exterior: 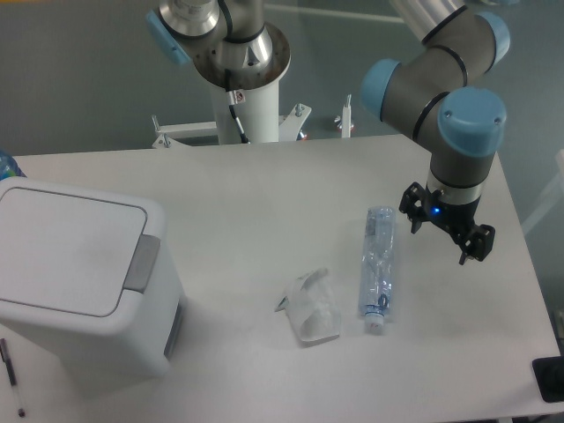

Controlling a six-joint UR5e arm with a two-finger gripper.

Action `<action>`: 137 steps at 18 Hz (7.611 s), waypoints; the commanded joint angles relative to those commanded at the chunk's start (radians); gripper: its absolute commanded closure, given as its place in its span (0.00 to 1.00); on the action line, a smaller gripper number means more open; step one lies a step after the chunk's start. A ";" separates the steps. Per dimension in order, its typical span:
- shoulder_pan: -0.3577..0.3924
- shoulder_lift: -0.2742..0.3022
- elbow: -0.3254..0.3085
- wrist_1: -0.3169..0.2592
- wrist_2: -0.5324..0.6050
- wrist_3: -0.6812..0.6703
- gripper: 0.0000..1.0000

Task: Open the trash can

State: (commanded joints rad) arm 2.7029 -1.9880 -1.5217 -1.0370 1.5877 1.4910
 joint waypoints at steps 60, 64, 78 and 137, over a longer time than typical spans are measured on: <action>-0.402 0.124 0.232 -0.158 -0.428 -1.029 0.00; -0.405 0.133 0.196 -0.156 -0.425 -1.029 0.00; -0.425 0.115 0.156 -0.092 -0.423 -1.034 0.00; -0.077 0.000 0.124 -0.057 -0.151 -0.462 0.00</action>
State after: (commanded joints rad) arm 2.6262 -1.9880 -1.3975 -1.0937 1.4372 1.0293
